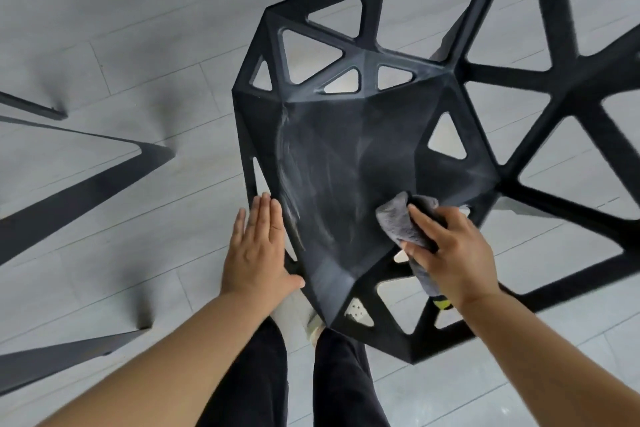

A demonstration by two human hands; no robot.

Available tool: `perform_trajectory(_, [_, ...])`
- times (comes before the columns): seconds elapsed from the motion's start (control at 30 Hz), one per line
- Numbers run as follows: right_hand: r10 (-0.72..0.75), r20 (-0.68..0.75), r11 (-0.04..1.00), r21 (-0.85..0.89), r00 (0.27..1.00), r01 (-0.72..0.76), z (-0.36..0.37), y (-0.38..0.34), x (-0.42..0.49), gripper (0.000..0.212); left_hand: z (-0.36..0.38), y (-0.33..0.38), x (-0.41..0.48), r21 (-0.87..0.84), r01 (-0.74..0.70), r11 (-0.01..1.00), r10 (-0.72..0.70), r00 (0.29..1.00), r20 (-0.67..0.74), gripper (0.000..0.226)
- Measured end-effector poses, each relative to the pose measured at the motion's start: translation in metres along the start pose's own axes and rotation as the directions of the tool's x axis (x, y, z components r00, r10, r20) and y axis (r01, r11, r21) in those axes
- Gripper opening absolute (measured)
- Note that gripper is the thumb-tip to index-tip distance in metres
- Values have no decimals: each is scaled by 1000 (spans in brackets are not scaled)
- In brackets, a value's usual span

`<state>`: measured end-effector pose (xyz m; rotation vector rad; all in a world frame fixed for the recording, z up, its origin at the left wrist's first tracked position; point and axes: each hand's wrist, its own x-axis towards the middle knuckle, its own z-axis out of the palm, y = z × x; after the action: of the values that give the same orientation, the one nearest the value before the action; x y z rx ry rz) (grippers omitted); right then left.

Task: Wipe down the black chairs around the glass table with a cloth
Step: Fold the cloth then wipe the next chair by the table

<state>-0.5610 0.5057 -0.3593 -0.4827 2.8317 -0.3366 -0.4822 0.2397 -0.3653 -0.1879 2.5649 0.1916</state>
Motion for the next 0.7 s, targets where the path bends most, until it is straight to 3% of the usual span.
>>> perform_trajectory(0.2, [255,-55,967,27,965,-254,-34,40,25,56,-1,52,16,-75,-36,997,30,996,-82,130])
perform_trajectory(0.3, [232,-145,972,15,962,-233,-41,23,50,61,-2,67,22,-121,-60,991,48,994,-100,127])
perform_trajectory(0.4, [197,-223,978,116,955,-174,-40,-16,79,62,1,75,25,-184,-92,979,80,994,-73,127])
perform_trajectory(0.5, [184,-86,969,183,979,-166,-30,-57,85,87,5,67,27,-255,-118,960,91,989,-118,120])
perform_trajectory(0.57, [203,22,959,196,979,-203,-17,-70,72,92,6,54,27,-276,-135,952,85,979,-185,108])
perform_trajectory(0.7, [181,13,965,192,983,-180,-2,-73,38,53,0,22,29,-318,-89,944,10,970,-242,87])
